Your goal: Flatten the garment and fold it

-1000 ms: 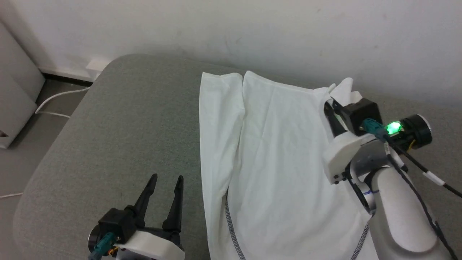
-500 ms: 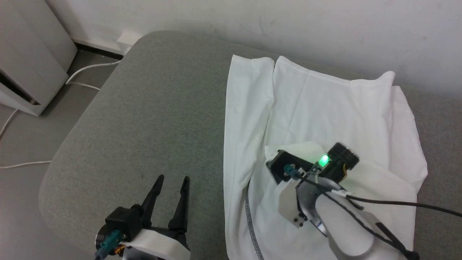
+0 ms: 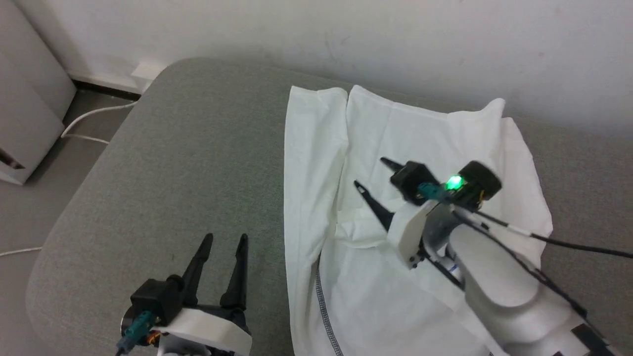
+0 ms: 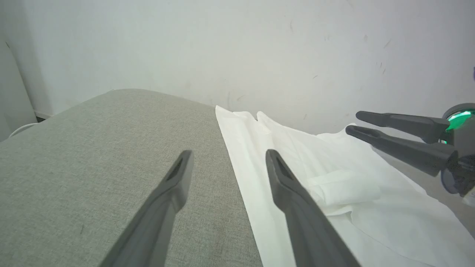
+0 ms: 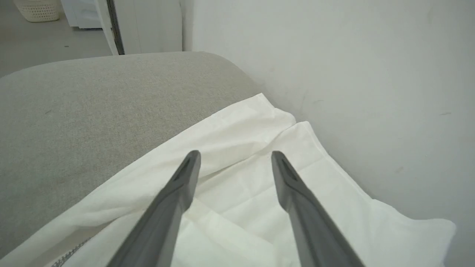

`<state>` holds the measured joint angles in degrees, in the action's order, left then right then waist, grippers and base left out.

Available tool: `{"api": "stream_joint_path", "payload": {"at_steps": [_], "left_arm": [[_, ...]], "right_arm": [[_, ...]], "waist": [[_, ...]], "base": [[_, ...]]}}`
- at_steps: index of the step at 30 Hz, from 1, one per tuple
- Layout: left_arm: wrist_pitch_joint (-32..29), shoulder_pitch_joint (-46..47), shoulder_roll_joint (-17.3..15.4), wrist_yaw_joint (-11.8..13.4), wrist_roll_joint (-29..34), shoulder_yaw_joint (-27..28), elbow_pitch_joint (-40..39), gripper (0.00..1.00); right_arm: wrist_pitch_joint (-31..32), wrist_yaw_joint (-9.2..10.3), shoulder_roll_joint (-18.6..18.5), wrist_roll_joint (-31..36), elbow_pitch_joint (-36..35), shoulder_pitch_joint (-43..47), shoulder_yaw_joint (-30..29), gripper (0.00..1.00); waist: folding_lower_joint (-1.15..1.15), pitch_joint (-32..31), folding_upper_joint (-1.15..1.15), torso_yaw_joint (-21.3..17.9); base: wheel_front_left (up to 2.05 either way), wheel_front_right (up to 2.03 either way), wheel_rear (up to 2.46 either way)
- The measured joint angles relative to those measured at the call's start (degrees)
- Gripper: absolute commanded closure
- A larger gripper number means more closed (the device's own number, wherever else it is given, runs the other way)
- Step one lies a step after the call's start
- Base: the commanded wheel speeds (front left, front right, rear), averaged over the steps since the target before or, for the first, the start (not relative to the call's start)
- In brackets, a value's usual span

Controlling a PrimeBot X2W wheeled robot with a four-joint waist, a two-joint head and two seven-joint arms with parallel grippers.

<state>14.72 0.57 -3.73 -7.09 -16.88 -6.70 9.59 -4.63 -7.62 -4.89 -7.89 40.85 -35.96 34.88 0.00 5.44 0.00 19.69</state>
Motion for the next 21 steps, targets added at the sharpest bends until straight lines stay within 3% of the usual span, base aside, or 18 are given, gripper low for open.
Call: {"api": "stream_joint_path", "payload": {"at_steps": [5,11,15,21], "left_arm": [[0.0,0.0,0.1,0.0,-0.3,2.1,-2.4,0.0],[0.0,0.0,0.1,0.0,-0.3,4.1,-3.2,0.0],[0.0,0.1,0.1,0.0,-0.3,5.4,-3.5,0.0],[0.0,0.9,-0.7,0.0,-0.2,5.9,-2.0,0.0]], "right_arm": [[-3.6,0.01,-6.6,-0.8,-4.3,-0.8,-7.9,0.0],[-6.6,0.01,-11.7,-0.1,-11.7,5.2,-23.2,0.0],[-7.1,0.01,-10.5,0.9,-18.6,14.3,-33.9,0.0],[-5.7,0.02,-2.7,1.9,-31.0,26.9,-42.5,0.0]], "waist": [[0.0,-1.2,0.0,-3.0],[0.0,-2.2,-0.02,-6.6],[0.0,-2.4,-0.01,-8.8],[0.0,-1.9,-0.01,-12.3]], "base": [[0.0,0.0,0.0],[0.0,0.0,0.0],[0.0,0.0,0.0],[0.0,0.0,0.0]]}}
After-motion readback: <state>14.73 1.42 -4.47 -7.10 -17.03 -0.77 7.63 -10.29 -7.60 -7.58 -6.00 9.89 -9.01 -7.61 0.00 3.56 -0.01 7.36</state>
